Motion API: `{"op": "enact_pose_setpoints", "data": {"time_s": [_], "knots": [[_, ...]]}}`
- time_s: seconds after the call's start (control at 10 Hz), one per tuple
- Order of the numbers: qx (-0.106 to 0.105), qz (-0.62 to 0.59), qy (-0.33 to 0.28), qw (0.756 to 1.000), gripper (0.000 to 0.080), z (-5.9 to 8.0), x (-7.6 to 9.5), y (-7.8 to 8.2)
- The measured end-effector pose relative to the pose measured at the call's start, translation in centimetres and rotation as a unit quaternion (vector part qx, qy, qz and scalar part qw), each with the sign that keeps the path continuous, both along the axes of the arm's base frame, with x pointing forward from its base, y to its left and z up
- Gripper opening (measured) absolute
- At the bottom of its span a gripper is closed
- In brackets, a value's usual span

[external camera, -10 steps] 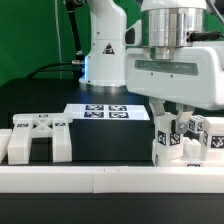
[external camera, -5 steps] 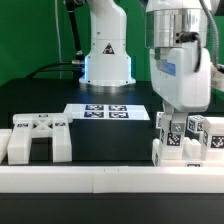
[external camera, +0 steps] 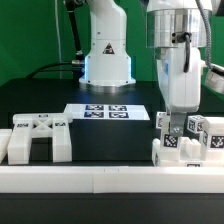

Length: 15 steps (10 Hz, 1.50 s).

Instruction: Assemble chair

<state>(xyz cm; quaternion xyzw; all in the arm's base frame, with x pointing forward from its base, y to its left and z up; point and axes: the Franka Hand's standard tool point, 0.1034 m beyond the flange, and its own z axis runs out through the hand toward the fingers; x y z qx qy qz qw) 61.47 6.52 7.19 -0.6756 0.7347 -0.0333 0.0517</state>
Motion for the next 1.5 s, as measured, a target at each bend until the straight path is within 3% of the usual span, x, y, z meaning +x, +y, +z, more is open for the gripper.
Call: {"op": "enact_pose_setpoints", "data": {"time_s": [0.1, 0.2, 0.6, 1.1, 1.5], "knots": [[-0.003, 0.022, 0.000, 1.000, 0.0567, -0.01, 0.00, -0.15], [-0.010, 0.076, -0.001, 0.997, 0.0632, 0.01, 0.03, -0.26], [-0.034, 0.265, -0.005, 0.964, 0.0649, 0.07, 0.12, -0.18], [-0.058, 0.450, -0.009, 0.891, 0.0649, 0.00, 0.11, -0.29], [-0.075, 0.568, -0.008, 0.819, 0.0649, 0.00, 0.14, -0.56]]}}
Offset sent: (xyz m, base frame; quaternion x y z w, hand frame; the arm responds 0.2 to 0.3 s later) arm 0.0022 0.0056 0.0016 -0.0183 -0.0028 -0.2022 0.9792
